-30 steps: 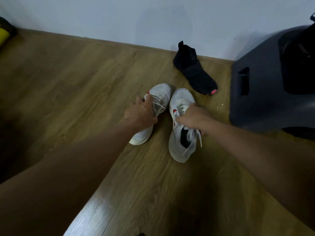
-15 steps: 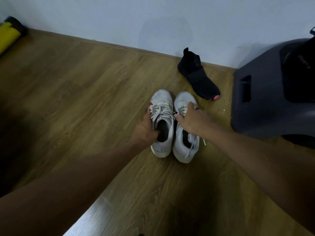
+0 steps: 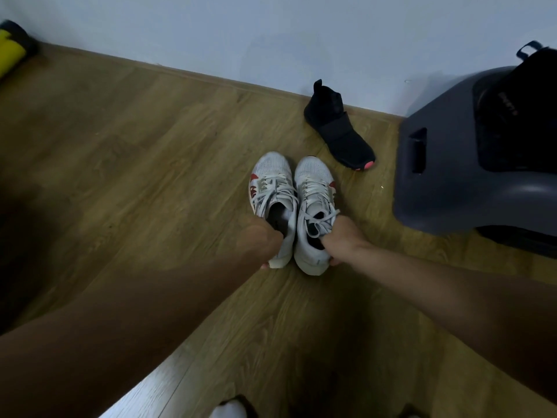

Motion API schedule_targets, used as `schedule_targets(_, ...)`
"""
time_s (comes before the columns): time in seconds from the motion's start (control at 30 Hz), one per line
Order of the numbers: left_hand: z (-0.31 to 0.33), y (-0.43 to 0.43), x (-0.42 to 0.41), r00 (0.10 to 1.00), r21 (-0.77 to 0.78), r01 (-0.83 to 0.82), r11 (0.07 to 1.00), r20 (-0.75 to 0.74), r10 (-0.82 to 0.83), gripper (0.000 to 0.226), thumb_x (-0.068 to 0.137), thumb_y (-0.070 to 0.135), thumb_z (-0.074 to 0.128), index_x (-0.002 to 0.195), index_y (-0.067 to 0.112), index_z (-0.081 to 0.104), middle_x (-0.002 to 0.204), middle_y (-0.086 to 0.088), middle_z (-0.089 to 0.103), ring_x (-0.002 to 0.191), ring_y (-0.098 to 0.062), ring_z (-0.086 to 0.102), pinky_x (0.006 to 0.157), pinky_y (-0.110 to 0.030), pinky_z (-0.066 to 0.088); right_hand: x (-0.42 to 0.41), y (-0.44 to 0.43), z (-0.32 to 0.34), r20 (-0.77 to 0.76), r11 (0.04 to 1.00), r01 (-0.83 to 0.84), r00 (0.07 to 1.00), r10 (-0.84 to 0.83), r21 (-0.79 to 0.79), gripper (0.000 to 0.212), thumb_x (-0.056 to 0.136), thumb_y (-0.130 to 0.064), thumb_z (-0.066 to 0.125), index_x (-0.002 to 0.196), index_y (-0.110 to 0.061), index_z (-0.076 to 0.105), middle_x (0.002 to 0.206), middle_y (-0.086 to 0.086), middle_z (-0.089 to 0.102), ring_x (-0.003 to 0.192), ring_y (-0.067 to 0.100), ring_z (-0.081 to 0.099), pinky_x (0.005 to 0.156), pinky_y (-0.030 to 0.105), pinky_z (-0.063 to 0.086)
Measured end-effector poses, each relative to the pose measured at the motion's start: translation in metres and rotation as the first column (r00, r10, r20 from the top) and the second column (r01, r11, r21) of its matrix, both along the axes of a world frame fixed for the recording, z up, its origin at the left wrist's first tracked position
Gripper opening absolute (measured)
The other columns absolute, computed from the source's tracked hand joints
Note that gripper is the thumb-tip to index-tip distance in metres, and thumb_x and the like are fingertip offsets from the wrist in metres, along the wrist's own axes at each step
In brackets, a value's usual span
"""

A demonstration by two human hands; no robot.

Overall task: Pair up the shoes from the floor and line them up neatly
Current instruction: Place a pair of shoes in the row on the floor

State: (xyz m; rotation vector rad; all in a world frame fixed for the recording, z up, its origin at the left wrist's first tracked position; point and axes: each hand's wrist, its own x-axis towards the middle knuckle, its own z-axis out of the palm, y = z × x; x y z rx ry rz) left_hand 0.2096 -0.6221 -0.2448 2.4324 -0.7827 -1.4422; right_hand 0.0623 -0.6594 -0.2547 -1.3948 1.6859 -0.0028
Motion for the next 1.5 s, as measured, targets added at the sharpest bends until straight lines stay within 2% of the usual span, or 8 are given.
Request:
schedule_targets(0.43, 0.039, 0.028, -0.004, 0.996, -0.045, -0.087, 0.995, -0.005, 0.087, 0.031, 0.093, 0.012, 0.047, 0.121, -0.002, 0.049, 0.095, -0.023, 0.065, 0.068, -0.036, 0.070, 0.062, -0.046, 0.060, -0.001, 0.006, 0.067, -0.072, 0.999, 0.000, 0.997, 0.002, 0.034, 0.020, 0.092, -0.008, 0.055, 0.111, -0.003, 0.059, 0.095, 0.016, 0.060, 0.087, 0.038, 0.064, 0.048, 0.034, 0.053)
schedule_targets(0.53, 0.083, 0.054, -0.024, 0.998, -0.006, -0.011, 1.000, 0.063, 0.011, 0.041, 0.092, 0.020, 0.048, 0.129, 0.004, 0.043, 0.109, -0.021, 0.062, 0.074, -0.038, 0.069, 0.058, -0.042, 0.059, -0.014, 0.034, 0.120, -0.116, 0.997, -0.012, 0.993, 0.020, 0.071, 0.016, 0.090, -0.007, 0.056, 0.105, -0.005, 0.059, 0.090, 0.013, 0.058, 0.083, 0.034, 0.063, 0.067, 0.042, 0.059)
schedule_targets(0.73, 0.262, 0.084, -0.072, 0.998, 0.137, 0.037, 0.990, -0.046, -0.031, 0.057, 0.089, 0.008, 0.059, 0.140, 0.003, 0.034, 0.129, -0.025, 0.052, 0.094, -0.043, 0.064, 0.048, -0.039, 0.057, -0.069, 0.081, 0.302, -0.178, 0.986, -0.082, 0.978, 0.108, 0.148, 0.008, 0.090, -0.008, 0.054, 0.090, 0.000, 0.058, 0.086, 0.017, 0.068, 0.079, 0.034, 0.068, 0.072, 0.040, 0.058)
schedule_targets(0.83, 0.385, 0.090, -0.099, 0.981, 0.119, 0.194, 0.974, -0.041, -0.190, 0.065, 0.089, 0.001, 0.062, 0.144, -0.002, 0.029, 0.139, -0.019, 0.046, 0.099, -0.037, 0.061, 0.031, -0.017, 0.044, -0.098, 0.098, 0.431, -0.175, 0.991, -0.026, 0.983, 0.048, 0.129, 0.021, 0.091, -0.008, 0.048, 0.072, -0.004, 0.054, 0.067, 0.014, 0.064, 0.059, 0.028, 0.065, 0.050, 0.028, 0.054)
schedule_targets(1.0, 0.580, 0.106, -0.148, 0.947, -0.010, 0.313, 0.950, -0.078, -0.313, 0.056, 0.090, 0.004, 0.057, 0.140, -0.003, 0.034, 0.132, -0.022, 0.051, 0.095, -0.035, 0.064, 0.061, -0.033, 0.059, -0.150, 0.142, 0.642, -0.140, 0.981, 0.113, 0.986, -0.091, 0.157, 0.020, 0.092, -0.010, 0.050, 0.082, 0.000, 0.065, 0.074, 0.013, 0.071, 0.062, 0.022, 0.067, 0.052, 0.024, 0.046)
schedule_targets(1.13, 0.682, 0.117, -0.183, 0.792, -0.141, 0.611, 0.779, 0.117, -0.600, 0.058, 0.086, 0.008, 0.055, 0.139, 0.001, 0.032, 0.117, -0.019, 0.060, 0.086, -0.037, 0.067, 0.046, -0.031, 0.050, -0.190, 0.194, 0.746, -0.239, 0.969, 0.241, 0.945, -0.223, 0.050, 0.016, 0.086, -0.017, 0.067, 0.090, -0.003, 0.073, 0.092, 0.011, 0.072, 0.090, 0.024, 0.068, 0.066, 0.026, 0.050)
schedule_targets(1.27, 0.761, 0.128, -0.228, 0.570, -0.232, 0.819, 0.525, 0.213, -0.794, 0.043, 0.082, 0.010, 0.049, 0.124, 0.005, 0.042, 0.100, -0.013, 0.064, 0.069, -0.031, 0.070, 0.054, -0.030, 0.053, -0.218, 0.257, 0.807, -0.038, 0.739, 0.664, 0.740, -0.672, -0.115, 0.027, 0.091, -0.009, 0.050, 0.065, -0.013, 0.050, 0.068, 0.006, 0.060, 0.058, 0.014, 0.065, 0.053, 0.025, 0.054)
schedule_targets(1.5, 0.865, 0.230, -0.332, 0.191, -0.391, 0.917, 0.075, 0.266, -0.945, 0.033, 0.079, 0.009, 0.045, 0.111, 0.004, 0.050, 0.096, -0.017, 0.066, 0.041, -0.028, 0.064, 0.042, -0.031, 0.053, -0.270, 0.410, 0.901, -0.067, 0.411, 0.861, 0.411, -0.909, -0.298, 0.012, 0.086, -0.008, 0.047, 0.081, -0.004, 0.057, 0.088, 0.018, 0.065, 0.080, 0.028, 0.069, 0.068, 0.034, 0.059)
